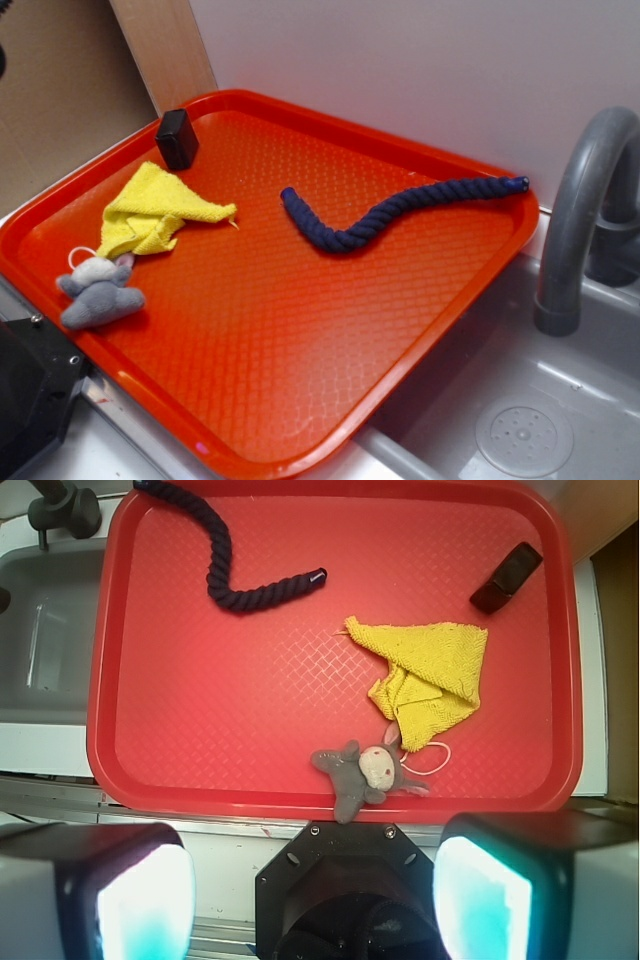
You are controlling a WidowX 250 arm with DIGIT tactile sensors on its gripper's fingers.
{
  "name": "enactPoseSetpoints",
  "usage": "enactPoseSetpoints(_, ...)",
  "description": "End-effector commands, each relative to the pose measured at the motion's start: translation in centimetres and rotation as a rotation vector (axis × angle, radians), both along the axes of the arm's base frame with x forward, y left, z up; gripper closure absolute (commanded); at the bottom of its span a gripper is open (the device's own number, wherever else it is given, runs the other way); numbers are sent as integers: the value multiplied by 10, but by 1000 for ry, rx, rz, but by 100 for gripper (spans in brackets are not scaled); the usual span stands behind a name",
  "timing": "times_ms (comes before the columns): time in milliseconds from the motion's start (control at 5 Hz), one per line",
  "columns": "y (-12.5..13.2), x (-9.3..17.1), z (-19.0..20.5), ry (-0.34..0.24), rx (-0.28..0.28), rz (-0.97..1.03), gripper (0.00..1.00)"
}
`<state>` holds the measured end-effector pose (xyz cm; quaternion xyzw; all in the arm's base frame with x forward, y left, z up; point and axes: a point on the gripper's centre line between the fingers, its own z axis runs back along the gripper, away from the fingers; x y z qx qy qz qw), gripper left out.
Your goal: Grab the black box.
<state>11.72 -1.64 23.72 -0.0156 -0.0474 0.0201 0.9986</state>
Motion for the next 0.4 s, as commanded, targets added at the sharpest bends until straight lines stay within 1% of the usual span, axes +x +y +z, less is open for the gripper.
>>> enactPoseSetpoints(0, 0, 0, 0, 0, 0, 0, 0)
enactPoseSetpoints(200, 48, 44, -46, 42, 49, 146, 0)
